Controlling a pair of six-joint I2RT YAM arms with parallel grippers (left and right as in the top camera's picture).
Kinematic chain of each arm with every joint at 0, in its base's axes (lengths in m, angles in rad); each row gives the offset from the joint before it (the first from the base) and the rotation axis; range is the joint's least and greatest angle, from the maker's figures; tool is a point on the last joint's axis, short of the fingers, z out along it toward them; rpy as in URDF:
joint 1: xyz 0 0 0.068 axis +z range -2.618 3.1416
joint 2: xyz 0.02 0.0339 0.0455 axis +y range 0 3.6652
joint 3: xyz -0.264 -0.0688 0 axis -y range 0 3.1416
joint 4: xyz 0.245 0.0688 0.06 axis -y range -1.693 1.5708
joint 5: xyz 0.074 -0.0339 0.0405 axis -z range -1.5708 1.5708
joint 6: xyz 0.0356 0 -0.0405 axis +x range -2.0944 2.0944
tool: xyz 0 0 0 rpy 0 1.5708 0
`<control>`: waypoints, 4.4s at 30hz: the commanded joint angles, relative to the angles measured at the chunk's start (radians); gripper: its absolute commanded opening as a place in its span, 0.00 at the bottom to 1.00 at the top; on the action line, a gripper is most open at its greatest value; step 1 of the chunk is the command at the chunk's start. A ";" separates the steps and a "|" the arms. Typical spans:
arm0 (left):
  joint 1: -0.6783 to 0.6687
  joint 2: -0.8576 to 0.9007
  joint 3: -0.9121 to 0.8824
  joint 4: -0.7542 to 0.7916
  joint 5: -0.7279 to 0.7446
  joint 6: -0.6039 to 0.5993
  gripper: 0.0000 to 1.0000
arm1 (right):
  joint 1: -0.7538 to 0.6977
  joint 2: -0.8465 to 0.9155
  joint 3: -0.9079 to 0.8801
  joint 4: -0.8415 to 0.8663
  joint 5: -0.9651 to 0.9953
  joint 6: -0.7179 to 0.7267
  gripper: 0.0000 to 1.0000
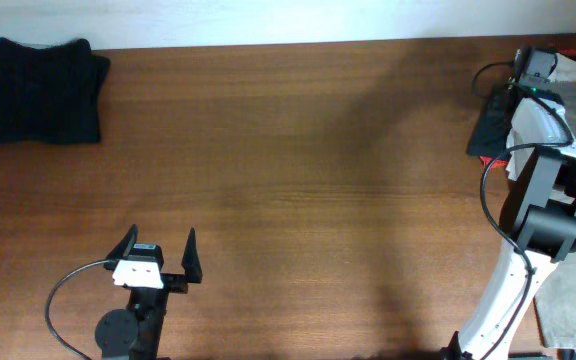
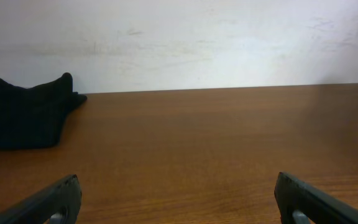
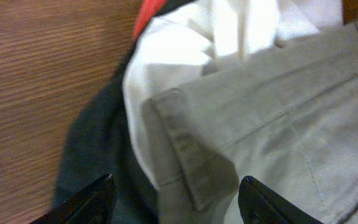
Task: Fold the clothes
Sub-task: 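Close the right gripper on the khaki shorts waistband edge, then drag the khaki shorts with the right gripper to table center, then grasp the shorts' left and right edges with both grippers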
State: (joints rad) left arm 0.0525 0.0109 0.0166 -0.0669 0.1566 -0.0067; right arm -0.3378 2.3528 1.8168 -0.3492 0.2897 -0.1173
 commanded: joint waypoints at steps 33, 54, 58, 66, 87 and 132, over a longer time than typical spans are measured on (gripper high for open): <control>-0.004 -0.004 -0.007 0.000 0.000 0.011 0.99 | -0.087 0.016 0.104 -0.059 -0.137 0.077 0.57; -0.004 -0.004 -0.007 0.000 0.000 0.011 0.99 | -0.122 0.059 0.195 -0.175 -0.153 0.092 0.28; -0.004 -0.004 -0.007 0.000 0.000 0.011 0.99 | -0.120 0.077 0.195 -0.165 -0.229 0.092 0.40; -0.004 -0.004 -0.007 0.000 0.000 0.011 0.99 | -0.121 0.113 0.195 -0.160 -0.230 0.092 0.41; -0.004 -0.004 -0.007 0.000 0.000 0.011 0.99 | -0.008 -0.421 0.198 -0.274 -0.322 0.260 0.04; -0.004 0.405 0.415 0.011 0.337 0.005 0.99 | 0.403 -0.451 0.132 -1.126 -0.348 0.583 0.99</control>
State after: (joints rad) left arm 0.0525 0.1555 0.1604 0.0525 0.4358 -0.0528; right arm 0.0658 1.9919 1.9457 -1.4651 -0.1009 0.4507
